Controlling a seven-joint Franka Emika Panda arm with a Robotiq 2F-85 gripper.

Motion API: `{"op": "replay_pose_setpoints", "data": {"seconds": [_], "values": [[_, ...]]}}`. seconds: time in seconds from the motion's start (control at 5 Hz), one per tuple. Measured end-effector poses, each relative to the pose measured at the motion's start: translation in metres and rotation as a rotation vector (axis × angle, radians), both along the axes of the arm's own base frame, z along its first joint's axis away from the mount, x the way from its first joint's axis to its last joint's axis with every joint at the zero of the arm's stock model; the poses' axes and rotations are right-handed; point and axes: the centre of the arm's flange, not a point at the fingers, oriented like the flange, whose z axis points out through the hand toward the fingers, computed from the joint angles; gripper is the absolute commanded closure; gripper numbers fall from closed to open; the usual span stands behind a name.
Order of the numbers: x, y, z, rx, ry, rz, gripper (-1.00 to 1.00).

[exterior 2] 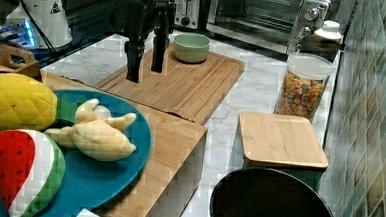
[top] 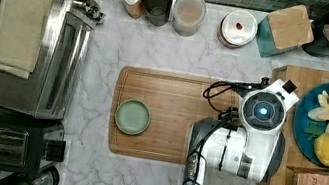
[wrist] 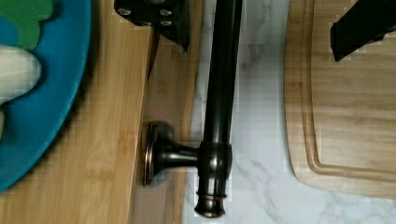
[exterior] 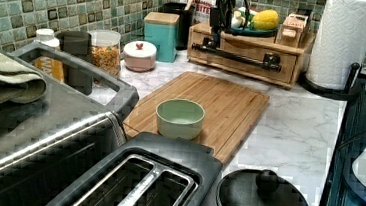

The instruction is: Open the drawer.

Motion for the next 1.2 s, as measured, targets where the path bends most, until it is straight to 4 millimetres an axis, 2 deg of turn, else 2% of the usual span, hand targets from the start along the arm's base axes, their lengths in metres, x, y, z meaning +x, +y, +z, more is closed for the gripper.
{"op": "replay_pose_setpoints", "data": {"seconds": [0.4,0.8,1.2], "values": [[-0.003,-0.019,-0.023,0.017,-0.016,-0.035,-1.00],[-0.005,-0.017,-0.044,0.087,-0.060,-0.105,-1.00],[-0.006,-0.017,-0.065,0.073,-0.178,-0.076,-1.00]]}}
